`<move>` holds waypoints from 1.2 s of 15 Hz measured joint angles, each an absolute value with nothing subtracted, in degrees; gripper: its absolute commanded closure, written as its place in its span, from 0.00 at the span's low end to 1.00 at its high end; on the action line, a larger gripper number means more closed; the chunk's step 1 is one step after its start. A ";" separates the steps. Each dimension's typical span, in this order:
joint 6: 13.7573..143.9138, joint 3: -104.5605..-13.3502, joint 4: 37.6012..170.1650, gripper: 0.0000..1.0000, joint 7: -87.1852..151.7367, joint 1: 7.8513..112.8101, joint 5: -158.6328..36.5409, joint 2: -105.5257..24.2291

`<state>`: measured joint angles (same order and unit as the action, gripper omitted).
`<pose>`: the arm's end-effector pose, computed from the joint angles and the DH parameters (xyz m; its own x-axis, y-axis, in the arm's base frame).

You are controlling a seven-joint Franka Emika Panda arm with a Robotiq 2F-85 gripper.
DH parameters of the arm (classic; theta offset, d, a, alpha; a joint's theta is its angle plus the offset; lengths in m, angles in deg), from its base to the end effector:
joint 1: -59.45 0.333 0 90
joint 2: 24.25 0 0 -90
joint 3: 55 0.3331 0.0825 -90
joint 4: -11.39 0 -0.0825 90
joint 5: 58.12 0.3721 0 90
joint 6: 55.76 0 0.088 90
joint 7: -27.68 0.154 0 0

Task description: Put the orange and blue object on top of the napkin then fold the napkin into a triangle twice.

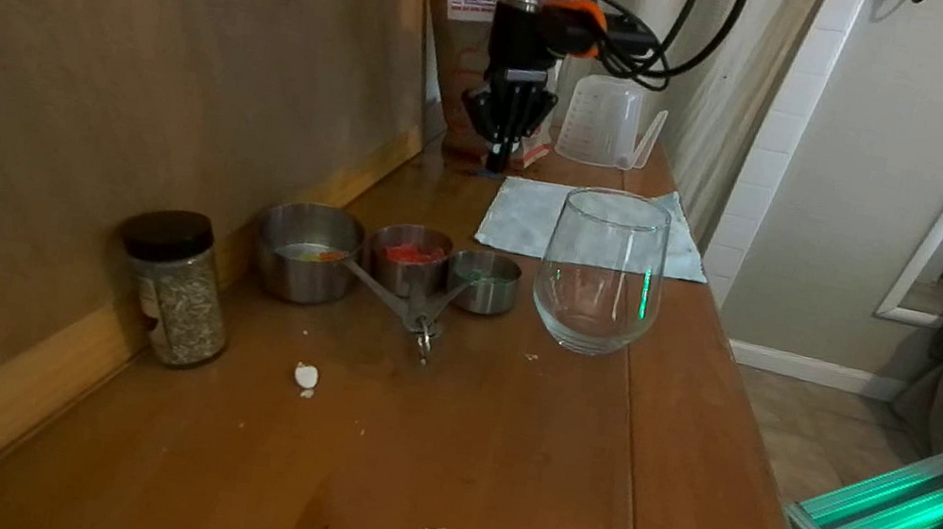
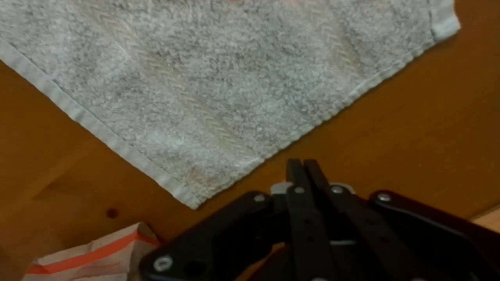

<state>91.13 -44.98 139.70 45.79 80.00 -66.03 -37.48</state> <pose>0.4782 0.2815 0.2551 0.9427 0.3163 0.1058 0.3166 -0.9484 0.0143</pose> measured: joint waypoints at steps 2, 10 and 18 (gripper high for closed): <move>91.13 -45.05 141.75 0.96 46.15 78.96 -65.99 -36.03; 89.90 -45.27 148.60 0.95 48.04 75.61 -65.82 -31.89; 86.59 -45.27 151.25 0.92 49.03 74.69 -65.66 -29.45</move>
